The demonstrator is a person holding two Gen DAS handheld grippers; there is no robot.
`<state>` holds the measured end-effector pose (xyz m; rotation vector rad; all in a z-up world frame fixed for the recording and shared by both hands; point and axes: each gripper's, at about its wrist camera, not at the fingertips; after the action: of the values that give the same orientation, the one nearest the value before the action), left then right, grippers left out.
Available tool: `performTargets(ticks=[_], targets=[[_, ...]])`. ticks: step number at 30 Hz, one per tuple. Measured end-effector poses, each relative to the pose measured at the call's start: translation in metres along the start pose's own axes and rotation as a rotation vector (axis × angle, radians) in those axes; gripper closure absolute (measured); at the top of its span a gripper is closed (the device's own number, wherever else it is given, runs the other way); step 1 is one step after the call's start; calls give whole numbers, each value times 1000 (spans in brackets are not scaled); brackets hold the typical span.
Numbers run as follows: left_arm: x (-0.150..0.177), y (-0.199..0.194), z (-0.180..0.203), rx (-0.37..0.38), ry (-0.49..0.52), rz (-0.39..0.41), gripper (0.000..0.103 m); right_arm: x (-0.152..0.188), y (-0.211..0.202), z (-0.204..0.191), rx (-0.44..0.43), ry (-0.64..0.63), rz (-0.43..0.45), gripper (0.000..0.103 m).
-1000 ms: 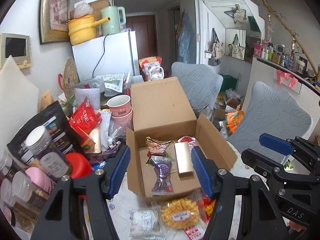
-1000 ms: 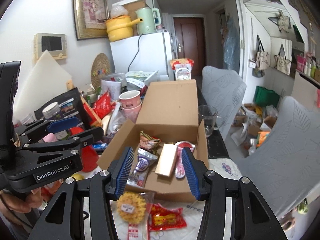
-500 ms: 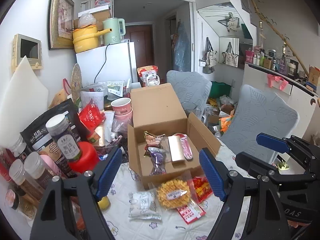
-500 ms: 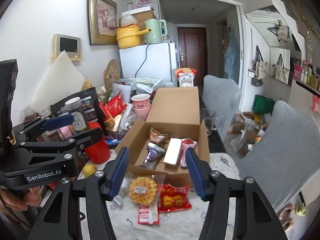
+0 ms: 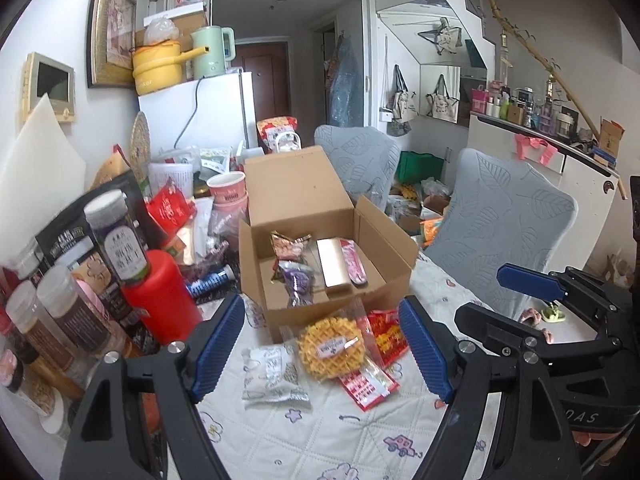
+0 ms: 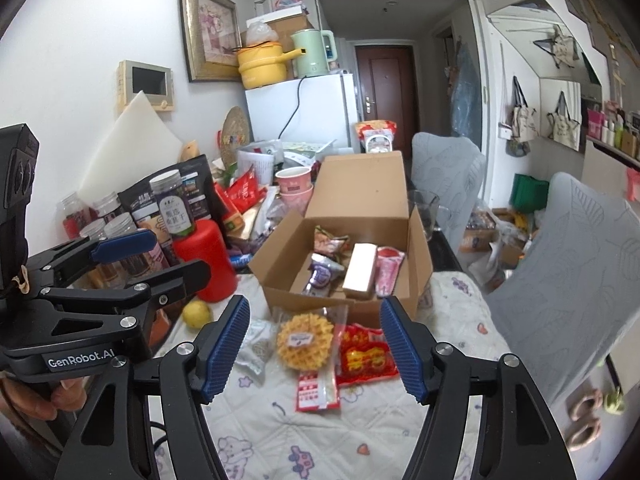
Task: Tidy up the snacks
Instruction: 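Raise both open tools up and away from the cardboard box, then lower the left tool onto the white bread bag while the right tool approaches the red-white packet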
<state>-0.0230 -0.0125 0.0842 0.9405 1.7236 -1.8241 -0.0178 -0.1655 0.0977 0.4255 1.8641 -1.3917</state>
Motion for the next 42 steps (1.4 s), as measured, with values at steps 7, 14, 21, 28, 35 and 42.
performTargets(ticks=[7,14,21,28,35,42], targets=[[18,10,-3,10,-3,-35,23,19,9,-7,-13,3,-27,35],[36,29,-12,29,-16,-92,23,35,29,-11,-34,1,-67,35],[51,55,-23,40,-41,-150,23,46,53,-13,-58,2,-100,35],[59,83,-41,52,-89,-205,23,55,82,-6,-72,25,-156,35],[65,123,-60,39,-132,-277,23,59,114,8,-57,49,-213,35],[65,157,-72,37,-146,-326,23,59,146,22,-77,72,-264,35]])
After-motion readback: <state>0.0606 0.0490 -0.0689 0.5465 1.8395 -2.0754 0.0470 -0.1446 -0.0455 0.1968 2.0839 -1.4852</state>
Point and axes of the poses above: each gripper's, at about its wrist camera, not at the fingertips, and y roughly the way its jaws point, z to its right, x to its underside, and after that the axes turned 9 degrees about -z, right-handed
